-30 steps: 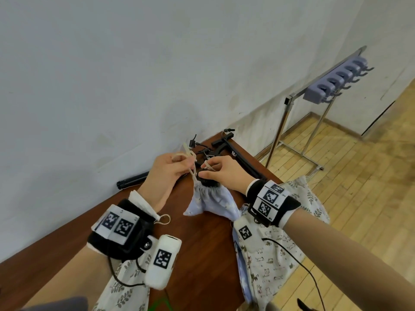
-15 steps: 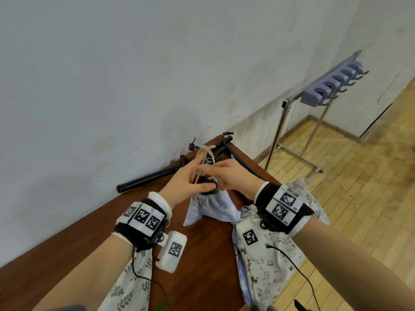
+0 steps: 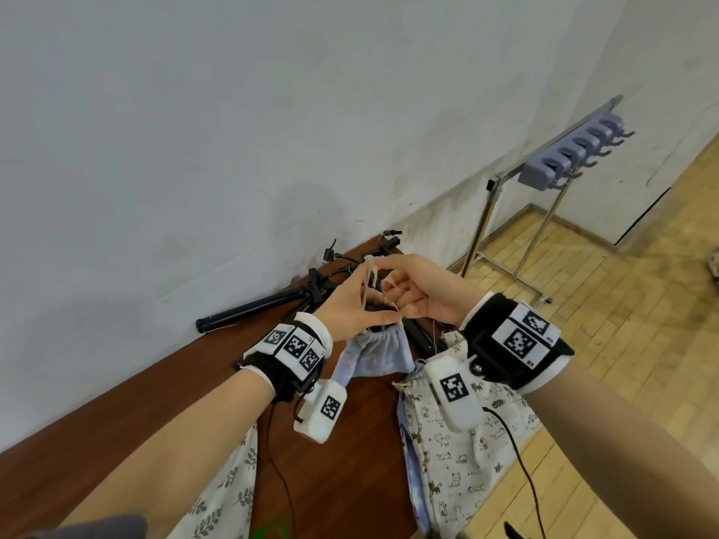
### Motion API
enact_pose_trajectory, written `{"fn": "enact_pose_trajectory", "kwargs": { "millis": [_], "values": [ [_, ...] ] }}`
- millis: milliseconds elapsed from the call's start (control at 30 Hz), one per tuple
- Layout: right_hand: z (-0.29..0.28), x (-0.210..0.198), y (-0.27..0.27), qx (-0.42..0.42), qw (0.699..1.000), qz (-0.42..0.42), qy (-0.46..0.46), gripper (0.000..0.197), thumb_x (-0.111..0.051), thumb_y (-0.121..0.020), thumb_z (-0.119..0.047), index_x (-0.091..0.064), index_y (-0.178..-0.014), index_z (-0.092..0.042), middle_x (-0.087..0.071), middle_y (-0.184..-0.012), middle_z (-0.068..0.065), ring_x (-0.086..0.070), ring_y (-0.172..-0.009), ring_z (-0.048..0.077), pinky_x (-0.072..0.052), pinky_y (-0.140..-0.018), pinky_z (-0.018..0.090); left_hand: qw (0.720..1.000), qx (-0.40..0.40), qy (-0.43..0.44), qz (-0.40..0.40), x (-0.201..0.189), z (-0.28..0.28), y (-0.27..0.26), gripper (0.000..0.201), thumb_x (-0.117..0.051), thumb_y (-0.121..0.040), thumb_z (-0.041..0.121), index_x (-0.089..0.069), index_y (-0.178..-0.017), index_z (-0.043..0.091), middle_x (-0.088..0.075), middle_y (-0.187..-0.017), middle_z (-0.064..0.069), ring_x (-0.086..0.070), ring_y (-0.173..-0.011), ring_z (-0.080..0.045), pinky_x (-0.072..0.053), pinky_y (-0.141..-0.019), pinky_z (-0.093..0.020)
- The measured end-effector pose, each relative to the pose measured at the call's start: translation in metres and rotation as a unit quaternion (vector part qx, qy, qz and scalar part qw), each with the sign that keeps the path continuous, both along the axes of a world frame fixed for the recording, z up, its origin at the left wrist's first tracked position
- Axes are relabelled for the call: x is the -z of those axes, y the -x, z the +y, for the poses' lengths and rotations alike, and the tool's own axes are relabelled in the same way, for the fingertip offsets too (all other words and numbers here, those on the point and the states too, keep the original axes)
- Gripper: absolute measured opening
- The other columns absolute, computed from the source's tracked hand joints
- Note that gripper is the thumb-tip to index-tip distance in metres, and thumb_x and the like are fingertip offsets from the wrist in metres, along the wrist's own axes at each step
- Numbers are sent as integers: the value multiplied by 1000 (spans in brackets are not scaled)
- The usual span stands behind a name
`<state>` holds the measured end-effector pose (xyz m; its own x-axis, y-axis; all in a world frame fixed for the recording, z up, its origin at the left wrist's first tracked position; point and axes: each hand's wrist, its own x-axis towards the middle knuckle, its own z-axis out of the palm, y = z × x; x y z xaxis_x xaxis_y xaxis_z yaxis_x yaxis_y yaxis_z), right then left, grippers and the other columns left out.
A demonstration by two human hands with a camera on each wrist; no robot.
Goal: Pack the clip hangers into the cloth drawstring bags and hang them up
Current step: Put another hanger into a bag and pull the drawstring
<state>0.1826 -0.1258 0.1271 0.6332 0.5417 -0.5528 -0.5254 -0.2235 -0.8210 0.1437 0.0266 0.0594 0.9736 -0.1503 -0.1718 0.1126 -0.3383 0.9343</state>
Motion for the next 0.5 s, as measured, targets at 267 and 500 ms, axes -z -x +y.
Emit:
{"fn": "enact_pose_trajectory", "kwargs": {
  "millis": [267, 500],
  "values": [
    [1, -6, -6, 16, 984, 145, -104, 42, -60, -90, -42, -48, -103, -4, -40, -66, 4, -15, -46, 4, -20, -37, 10, 995, 54, -79, -7, 3, -5, 4, 71, -77, -76, 32, -38, -135, 23, -63, -120, 0, -59, -112, -10, -46, -100, -30],
    [-7, -24, -23, -122, 968, 134, -176, 66, -52, -92, -38, -42, -135, 10, -55, -133, 21, -51, -128, 30, -41, -104, 38, 968, 50, -211, -125, -17, 5, -1, 22, -50, -92, 7, -52, -112, 16, -56, -102, 3, -55, -94, -6, -47, -83, -18]
  ]
}}
